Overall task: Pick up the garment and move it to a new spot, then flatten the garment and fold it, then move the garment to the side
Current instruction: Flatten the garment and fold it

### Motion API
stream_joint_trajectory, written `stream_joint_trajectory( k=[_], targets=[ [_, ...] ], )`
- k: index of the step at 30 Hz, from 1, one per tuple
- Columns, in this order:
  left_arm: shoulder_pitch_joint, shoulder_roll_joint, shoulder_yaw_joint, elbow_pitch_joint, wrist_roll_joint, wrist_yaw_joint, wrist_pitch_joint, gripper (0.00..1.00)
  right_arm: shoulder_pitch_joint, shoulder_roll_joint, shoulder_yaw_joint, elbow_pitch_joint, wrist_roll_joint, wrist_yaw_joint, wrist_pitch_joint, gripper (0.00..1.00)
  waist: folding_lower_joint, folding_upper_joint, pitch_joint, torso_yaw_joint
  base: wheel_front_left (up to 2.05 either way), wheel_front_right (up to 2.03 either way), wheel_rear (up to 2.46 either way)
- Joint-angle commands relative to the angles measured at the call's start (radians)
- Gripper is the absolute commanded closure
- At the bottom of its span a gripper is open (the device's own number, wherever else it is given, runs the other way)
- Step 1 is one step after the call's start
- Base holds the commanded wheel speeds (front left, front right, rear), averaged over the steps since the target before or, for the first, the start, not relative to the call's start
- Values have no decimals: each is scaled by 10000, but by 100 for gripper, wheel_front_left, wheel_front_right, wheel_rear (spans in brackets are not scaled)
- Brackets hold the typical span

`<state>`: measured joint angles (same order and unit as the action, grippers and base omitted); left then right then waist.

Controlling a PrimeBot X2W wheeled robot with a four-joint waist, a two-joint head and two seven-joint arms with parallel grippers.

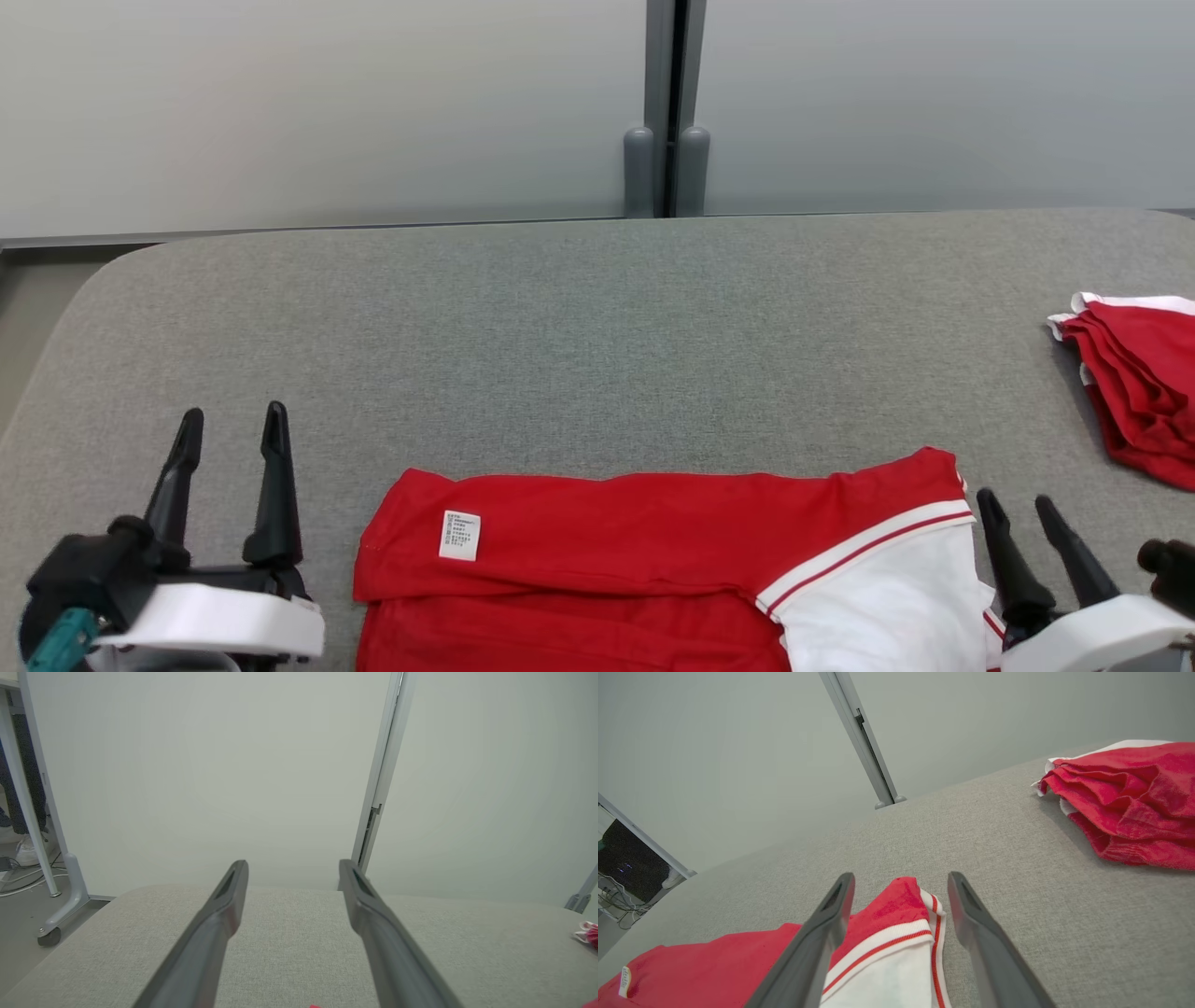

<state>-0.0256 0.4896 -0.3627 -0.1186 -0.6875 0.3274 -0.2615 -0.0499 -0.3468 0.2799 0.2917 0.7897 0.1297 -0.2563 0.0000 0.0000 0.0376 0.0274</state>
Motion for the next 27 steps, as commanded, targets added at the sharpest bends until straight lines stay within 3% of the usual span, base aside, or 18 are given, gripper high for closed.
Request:
stream_joint_trajectory(
  k=[1, 6, 12, 18, 27],
  targets=[
    [145, -286, 306, -43, 249, -229, -41, 0, 150, 47, -72, 169, -95, 21, 95, 0, 0, 0, -15, 69, 0, 0, 0],
    [772, -1687, 1080, 456, 1346, -1528, -42, 0, 310, 374, -187, 1049, -277, 21, 716, 0, 0, 0, -27, 157, 0, 0, 0],
    [778, -2632, 1549, 1082, 2095, -2655, -43, 0, -8, 631, -125, 1988, -158, 21, 1586, 0, 0, 0, 9, 210, 0, 0, 0],
    [751, -3218, 1940, 1535, 2632, -3308, -43, 0, -470, 674, -6, 2732, 16, 21, 2706, 0, 0, 0, -8, 264, 0, 0, 0],
    [810, -3793, 2260, 1945, 3151, -3903, -44, 0, -983, 681, 454, 3092, 719, 24, 5456, 0, 0, 0, -153, 423, 0, 0, 0]
  ],
)
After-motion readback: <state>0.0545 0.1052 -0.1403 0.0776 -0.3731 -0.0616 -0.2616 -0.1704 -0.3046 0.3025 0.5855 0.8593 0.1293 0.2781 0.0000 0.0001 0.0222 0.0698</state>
